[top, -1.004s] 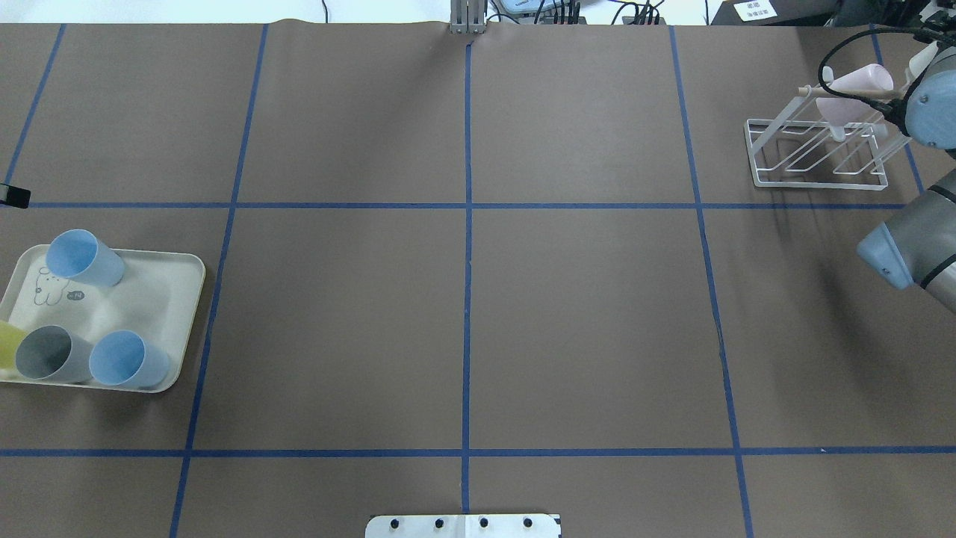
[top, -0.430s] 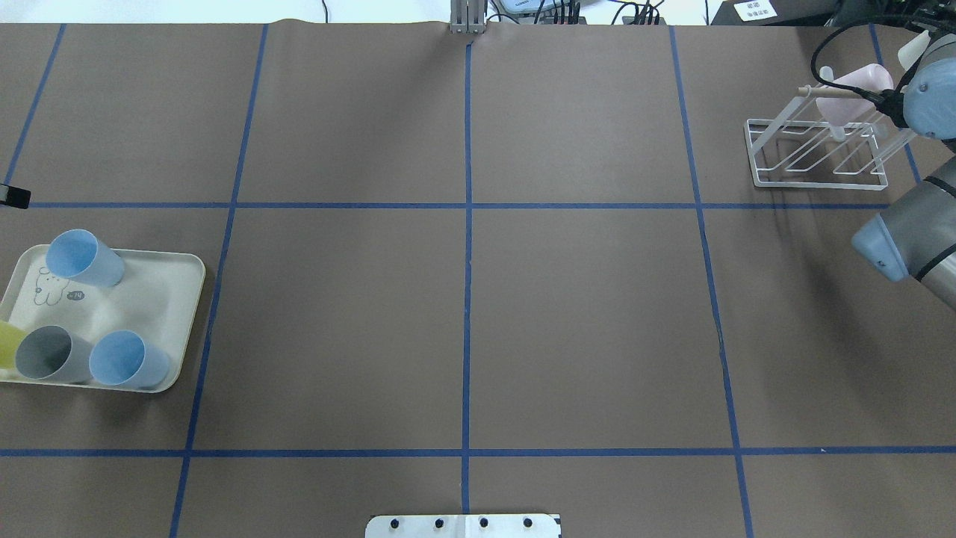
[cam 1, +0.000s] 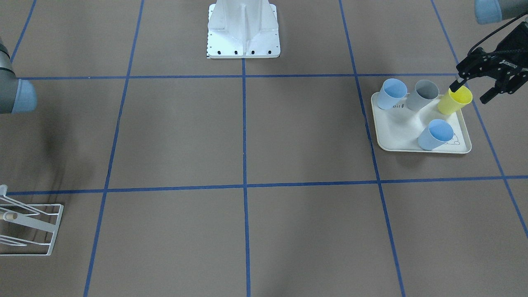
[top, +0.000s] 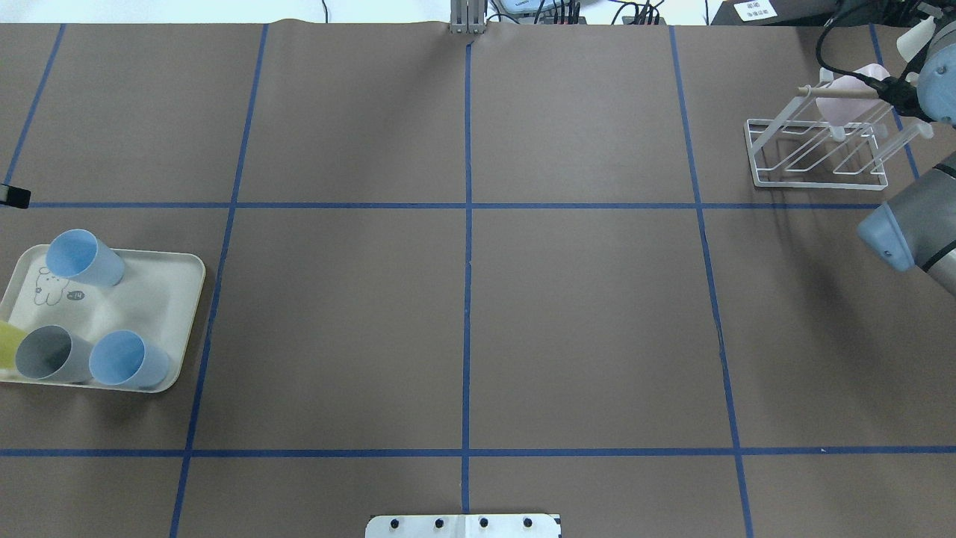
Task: Transfer IKEA cup to right arm and place on rack
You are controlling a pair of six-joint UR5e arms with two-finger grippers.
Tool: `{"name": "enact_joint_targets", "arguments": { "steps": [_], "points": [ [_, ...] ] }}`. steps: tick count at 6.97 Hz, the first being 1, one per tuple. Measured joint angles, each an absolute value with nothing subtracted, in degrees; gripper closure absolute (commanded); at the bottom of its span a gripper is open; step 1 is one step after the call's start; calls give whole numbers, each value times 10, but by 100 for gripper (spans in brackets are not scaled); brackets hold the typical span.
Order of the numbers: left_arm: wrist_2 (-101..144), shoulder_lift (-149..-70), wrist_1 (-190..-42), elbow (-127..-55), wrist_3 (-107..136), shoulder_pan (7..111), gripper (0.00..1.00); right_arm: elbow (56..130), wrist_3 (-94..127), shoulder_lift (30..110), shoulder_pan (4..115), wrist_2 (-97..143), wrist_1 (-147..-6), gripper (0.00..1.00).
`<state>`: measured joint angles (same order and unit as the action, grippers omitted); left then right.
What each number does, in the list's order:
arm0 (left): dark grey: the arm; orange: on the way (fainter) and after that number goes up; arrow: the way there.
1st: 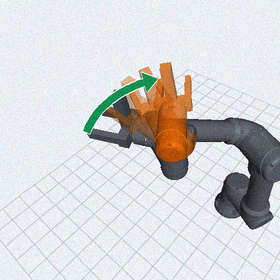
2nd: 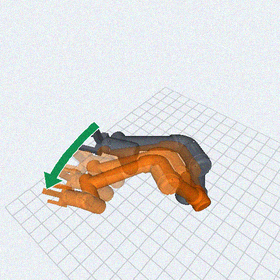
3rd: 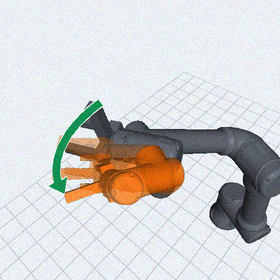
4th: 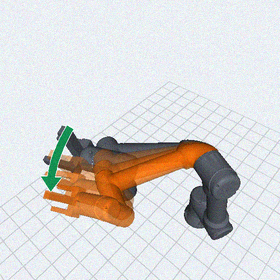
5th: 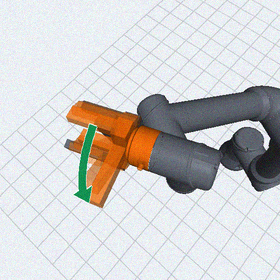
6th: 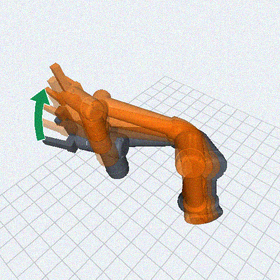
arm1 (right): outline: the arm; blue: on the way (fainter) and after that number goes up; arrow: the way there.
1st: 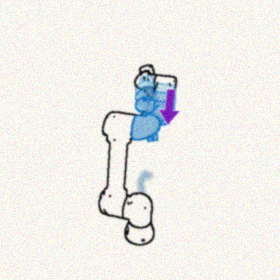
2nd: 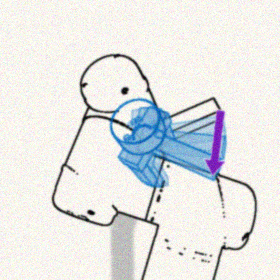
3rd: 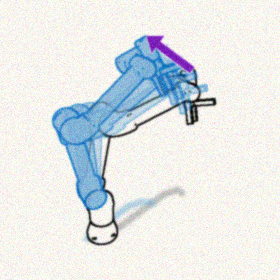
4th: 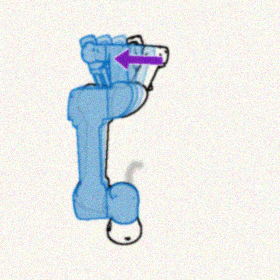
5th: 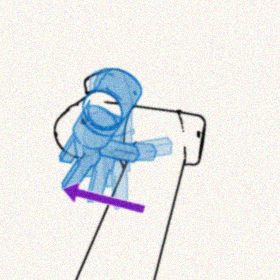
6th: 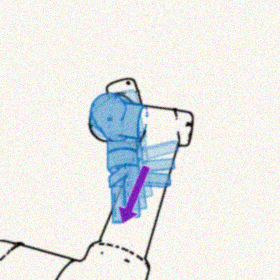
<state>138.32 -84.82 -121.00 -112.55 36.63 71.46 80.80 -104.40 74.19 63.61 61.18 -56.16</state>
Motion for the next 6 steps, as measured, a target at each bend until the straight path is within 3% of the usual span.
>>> {"name": "enact_joint_targets", "arguments": {
  "steps": [6],
  "points": [
    [1383, -847, -1211, -1127, 367, 715, 0, 885, -876, 710, 616, 705, -674, 70]
  ]
}}
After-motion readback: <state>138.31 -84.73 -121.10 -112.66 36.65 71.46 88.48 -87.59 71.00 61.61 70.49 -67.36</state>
